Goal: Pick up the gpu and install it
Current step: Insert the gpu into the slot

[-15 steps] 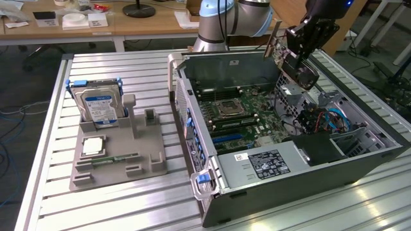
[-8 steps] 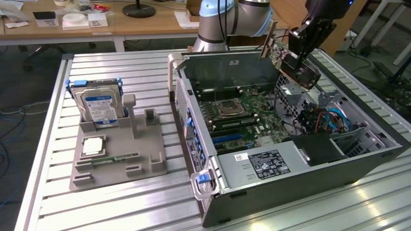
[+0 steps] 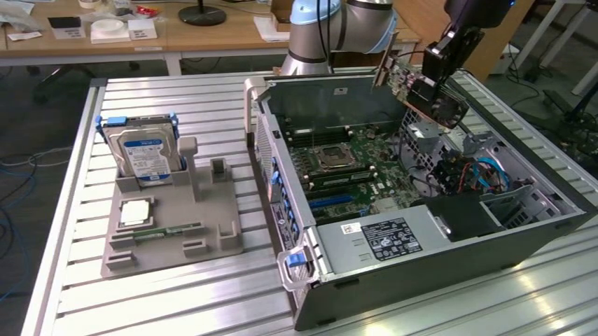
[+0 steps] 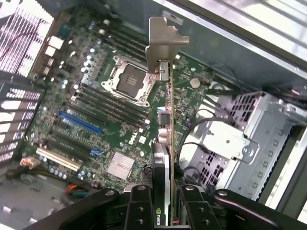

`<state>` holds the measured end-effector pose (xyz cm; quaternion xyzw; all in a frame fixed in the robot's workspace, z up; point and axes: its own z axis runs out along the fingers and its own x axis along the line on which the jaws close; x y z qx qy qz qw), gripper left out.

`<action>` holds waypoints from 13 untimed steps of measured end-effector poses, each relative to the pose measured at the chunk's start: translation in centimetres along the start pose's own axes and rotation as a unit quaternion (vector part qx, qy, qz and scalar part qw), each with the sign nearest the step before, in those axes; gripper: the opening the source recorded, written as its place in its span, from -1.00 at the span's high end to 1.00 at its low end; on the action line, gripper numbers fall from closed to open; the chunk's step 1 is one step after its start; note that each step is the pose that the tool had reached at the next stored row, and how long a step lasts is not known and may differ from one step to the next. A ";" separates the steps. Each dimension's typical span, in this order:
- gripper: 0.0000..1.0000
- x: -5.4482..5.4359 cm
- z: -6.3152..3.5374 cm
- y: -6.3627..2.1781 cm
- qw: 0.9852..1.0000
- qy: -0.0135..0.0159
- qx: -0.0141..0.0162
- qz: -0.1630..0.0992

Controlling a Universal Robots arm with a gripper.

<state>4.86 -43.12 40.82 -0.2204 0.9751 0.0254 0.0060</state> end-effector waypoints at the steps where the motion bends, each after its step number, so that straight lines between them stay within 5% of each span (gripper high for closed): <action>1: 0.47 0.0 0.00 0.00 1.000 0.000 0.000 -0.008; 7: 0.47 0.0 0.00 0.00 0.998 0.003 -0.001 -0.061; 13: 0.47 0.0 0.00 0.00 0.993 0.005 -0.003 -0.115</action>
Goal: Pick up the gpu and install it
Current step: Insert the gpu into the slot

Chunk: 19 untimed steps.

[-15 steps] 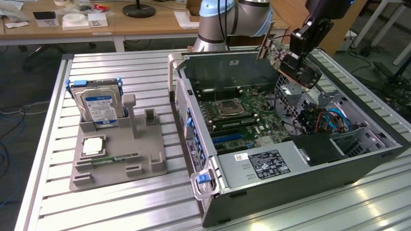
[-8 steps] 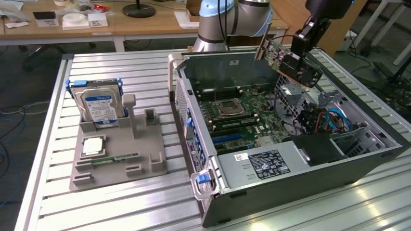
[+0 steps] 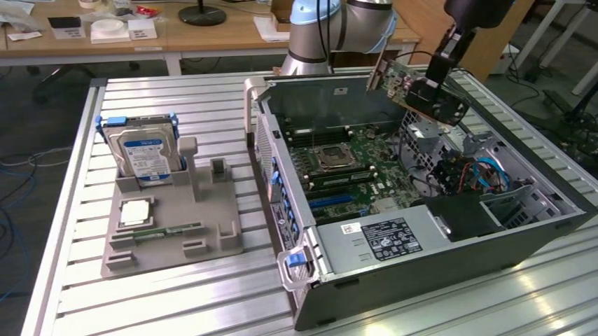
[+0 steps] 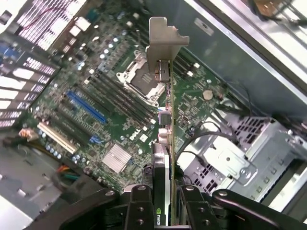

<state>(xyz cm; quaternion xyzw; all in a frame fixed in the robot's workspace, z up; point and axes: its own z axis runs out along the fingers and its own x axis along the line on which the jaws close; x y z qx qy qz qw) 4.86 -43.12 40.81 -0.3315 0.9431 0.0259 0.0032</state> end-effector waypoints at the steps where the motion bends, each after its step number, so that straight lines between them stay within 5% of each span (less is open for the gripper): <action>1: 0.47 0.0 0.00 0.00 1.000 0.000 0.000 -0.009; 5: 0.47 0.0 0.01 0.00 0.999 0.002 -0.001 -0.046; 10: 0.47 0.0 0.00 0.00 0.996 0.004 -0.002 -0.090; 15: 0.47 0.0 0.01 0.00 0.991 0.006 -0.003 -0.135; 19: 0.47 0.0 0.00 0.00 0.985 0.008 -0.004 -0.170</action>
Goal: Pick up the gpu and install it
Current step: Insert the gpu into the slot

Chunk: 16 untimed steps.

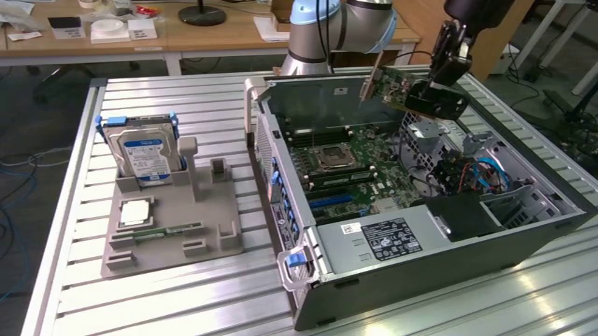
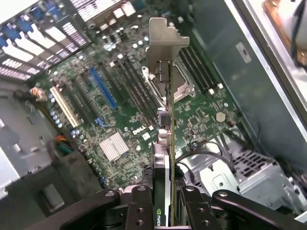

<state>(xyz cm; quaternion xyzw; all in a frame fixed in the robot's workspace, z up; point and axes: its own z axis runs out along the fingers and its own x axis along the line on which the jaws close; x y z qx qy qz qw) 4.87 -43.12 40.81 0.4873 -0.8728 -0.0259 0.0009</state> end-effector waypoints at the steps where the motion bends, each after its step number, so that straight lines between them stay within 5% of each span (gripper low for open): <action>1: 0.47 0.0 0.00 0.00 1.000 0.000 0.000 -0.009; 8: 0.47 0.0 0.00 0.00 0.998 0.003 -0.001 -0.069; 16: 0.47 0.0 0.00 0.00 0.991 0.006 -0.003 -0.134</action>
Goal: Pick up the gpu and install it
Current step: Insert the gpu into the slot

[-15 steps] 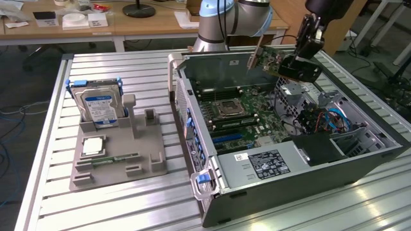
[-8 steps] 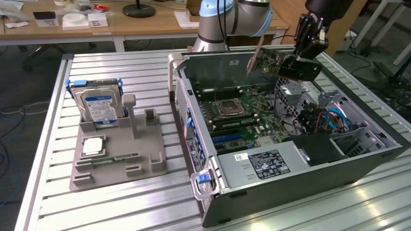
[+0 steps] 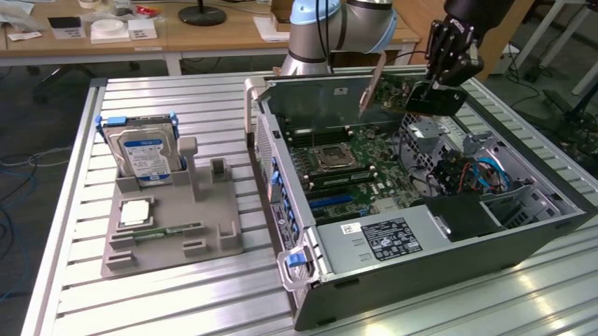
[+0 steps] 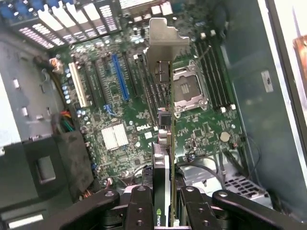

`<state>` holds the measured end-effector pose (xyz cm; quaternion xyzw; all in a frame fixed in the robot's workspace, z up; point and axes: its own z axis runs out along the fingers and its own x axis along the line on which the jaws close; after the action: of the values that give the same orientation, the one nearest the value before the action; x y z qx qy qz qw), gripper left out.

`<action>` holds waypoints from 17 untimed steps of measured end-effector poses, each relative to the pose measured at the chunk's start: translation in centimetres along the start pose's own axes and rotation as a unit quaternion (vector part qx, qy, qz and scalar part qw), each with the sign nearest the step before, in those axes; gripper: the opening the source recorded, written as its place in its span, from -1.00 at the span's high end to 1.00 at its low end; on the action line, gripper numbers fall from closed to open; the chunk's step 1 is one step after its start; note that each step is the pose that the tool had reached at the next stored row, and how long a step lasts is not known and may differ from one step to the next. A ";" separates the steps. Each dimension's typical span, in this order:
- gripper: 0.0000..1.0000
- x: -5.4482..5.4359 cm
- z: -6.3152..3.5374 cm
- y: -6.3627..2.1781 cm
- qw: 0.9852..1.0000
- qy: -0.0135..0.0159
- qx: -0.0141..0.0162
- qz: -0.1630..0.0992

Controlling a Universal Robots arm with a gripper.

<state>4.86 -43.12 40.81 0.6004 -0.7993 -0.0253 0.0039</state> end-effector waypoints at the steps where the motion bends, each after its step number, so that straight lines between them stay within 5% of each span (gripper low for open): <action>1: 0.47 0.0 0.00 0.00 1.000 0.000 0.000 -0.009; 5: 0.47 0.0 0.00 0.00 0.999 0.001 -0.001 -0.033; 17: 0.47 0.0 0.00 0.00 0.999 0.002 -0.001 -0.035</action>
<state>4.87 -43.12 40.81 0.6282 -0.7777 -0.0250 0.0046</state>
